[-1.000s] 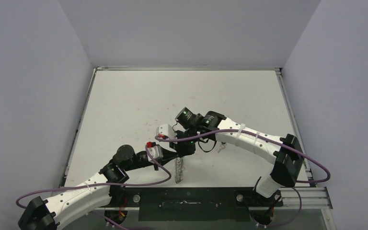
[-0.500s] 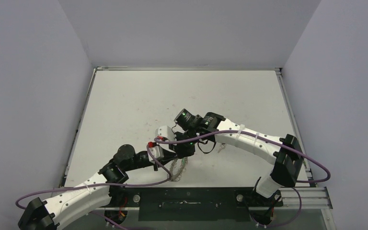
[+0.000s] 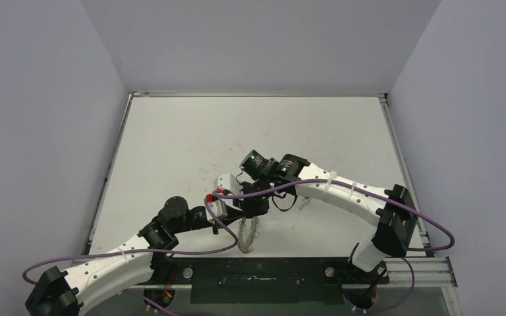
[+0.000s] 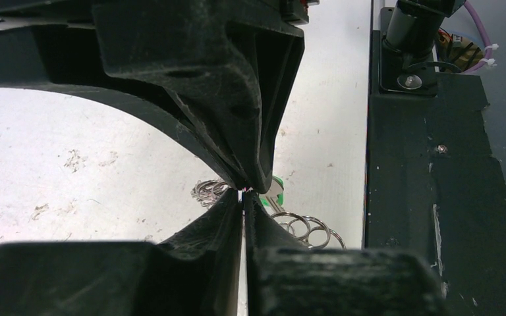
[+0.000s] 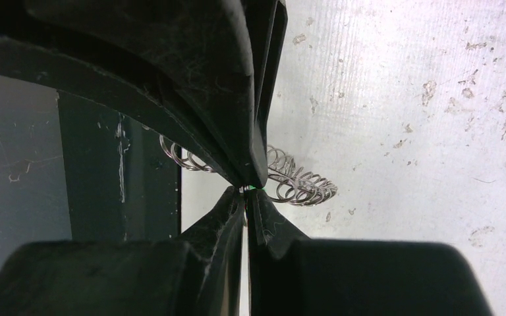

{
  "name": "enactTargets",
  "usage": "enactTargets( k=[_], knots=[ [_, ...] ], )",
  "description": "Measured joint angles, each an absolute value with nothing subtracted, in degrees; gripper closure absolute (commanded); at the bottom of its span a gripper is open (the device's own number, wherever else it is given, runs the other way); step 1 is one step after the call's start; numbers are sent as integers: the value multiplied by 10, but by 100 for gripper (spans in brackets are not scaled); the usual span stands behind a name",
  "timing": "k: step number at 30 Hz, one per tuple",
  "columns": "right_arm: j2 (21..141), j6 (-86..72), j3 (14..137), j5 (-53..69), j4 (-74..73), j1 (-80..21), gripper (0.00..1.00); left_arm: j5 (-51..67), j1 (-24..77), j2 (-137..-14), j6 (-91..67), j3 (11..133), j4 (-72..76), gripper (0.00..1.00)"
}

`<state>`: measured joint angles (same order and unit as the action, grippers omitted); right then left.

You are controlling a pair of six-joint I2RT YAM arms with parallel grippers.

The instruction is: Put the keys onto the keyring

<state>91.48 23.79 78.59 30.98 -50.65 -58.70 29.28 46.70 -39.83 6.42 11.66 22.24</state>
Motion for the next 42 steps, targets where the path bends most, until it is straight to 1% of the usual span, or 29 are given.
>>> enactTargets(
  k=[7, 10, 13, 30, 42],
  knots=[
    [914, 246, 793, 307, -514, -587, 100, 299, 466, -398, 75, 126, 210, 99],
    [913, 249, 799, 307, -517, -587, 100, 300, 464, -393, 86, 139, 185, 88],
    [911, 253, 811, 308, -525, -588, 100, 299, 464, -385, 97, 157, 156, 83],
    [911, 261, 837, 299, -563, -594, 100, 308, 464, -381, 126, 176, 123, 82],
    [911, 270, 840, 304, -571, -594, 100, 340, 462, -395, 126, 178, 136, 82]
  ],
)
